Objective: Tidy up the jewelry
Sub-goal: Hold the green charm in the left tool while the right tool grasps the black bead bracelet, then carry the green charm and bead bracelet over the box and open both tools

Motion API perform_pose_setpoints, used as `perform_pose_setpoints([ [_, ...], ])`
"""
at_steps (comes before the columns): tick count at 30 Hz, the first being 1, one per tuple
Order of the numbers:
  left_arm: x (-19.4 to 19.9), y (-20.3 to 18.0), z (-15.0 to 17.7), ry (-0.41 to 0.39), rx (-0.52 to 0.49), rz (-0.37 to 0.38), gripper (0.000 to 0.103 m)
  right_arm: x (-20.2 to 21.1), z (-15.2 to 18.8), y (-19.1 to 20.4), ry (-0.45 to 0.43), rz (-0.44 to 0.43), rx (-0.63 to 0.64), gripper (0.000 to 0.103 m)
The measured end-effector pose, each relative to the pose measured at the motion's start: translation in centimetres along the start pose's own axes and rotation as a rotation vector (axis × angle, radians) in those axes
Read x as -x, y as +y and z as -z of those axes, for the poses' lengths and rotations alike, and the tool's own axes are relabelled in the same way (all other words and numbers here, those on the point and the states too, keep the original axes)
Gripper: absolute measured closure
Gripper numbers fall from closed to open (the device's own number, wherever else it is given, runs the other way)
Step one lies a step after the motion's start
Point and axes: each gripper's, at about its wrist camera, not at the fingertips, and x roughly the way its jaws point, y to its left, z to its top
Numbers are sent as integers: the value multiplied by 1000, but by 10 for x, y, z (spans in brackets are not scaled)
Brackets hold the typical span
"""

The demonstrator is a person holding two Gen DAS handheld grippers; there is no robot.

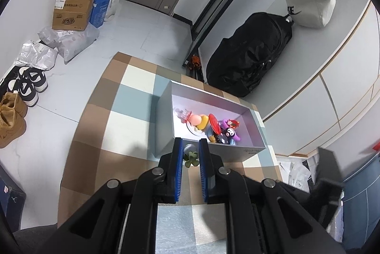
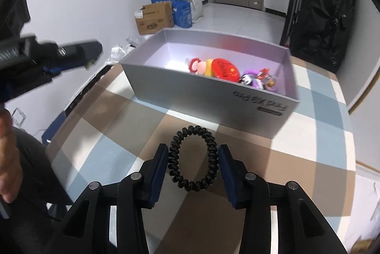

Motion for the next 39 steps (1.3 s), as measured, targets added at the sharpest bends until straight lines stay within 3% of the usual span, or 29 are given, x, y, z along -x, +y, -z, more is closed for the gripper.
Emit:
perform_pose_setpoints([
  [9, -2, -25, 5, 4, -76, -13, 94, 40, -8, -12, -88, 2, 8, 61],
  [17, -3, -47, 9, 4, -143, -19, 94, 71, -18, -26, -160, -56, -10, 61],
  [23, -3, -62, 4, 3, -142, -21, 94, 79, -25, -36, -166, -127, -45, 61],
  [30, 1, -69, -11, -14, -113, -14, 94, 84, -53, -45, -191, -133, -18, 61],
  [39, -24, -64, -36, 29, -112, -38, 94, 63, -74, -60, -178, -177, -50, 61],
])
